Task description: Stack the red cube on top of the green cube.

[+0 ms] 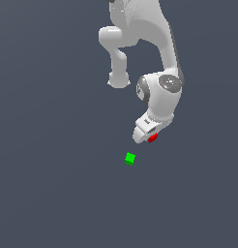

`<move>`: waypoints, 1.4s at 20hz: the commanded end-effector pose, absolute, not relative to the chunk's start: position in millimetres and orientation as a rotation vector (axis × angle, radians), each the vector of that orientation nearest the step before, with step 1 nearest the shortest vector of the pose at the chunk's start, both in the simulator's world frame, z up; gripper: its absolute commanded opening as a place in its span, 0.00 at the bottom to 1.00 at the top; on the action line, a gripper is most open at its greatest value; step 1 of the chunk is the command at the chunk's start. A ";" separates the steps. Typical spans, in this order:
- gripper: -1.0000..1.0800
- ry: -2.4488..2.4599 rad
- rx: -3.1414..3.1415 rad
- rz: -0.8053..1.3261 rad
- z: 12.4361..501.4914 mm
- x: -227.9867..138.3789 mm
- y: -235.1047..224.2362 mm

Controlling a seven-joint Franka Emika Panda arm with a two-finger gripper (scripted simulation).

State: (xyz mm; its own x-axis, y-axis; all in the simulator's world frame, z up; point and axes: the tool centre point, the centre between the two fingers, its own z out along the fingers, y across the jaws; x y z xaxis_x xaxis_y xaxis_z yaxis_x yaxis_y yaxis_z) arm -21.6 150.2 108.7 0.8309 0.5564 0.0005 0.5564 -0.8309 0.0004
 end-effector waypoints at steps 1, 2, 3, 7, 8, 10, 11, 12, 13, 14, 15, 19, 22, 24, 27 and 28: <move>0.00 0.911 3.006 0.001 102.5 -12.0 136.5; 0.00 0.911 3.006 0.001 99.6 -7.5 130.4; 0.00 0.911 3.005 0.001 96.4 -2.7 124.1; 0.00 0.911 3.005 0.001 83.1 18.5 96.5; 0.00 0.911 3.005 0.001 79.9 23.6 90.0; 0.00 0.911 3.005 0.001 74.6 32.4 79.1; 0.00 0.911 3.005 0.001 72.4 36.2 74.6; 0.00 0.911 3.005 0.001 70.5 39.5 70.6; 0.00 0.911 3.006 0.000 68.6 42.5 67.0; 0.00 0.911 3.006 0.000 67.1 45.1 64.0; 0.00 0.911 3.006 0.000 65.9 47.4 61.4; 0.00 0.911 3.006 0.000 62.6 53.3 54.8; 0.00 0.911 3.006 0.000 61.9 54.6 53.4; 0.96 0.911 3.006 0.000 61.9 54.6 53.4; 0.96 0.911 3.006 0.000 61.9 54.6 53.4; 0.96 0.911 3.006 0.000 61.9 54.6 53.4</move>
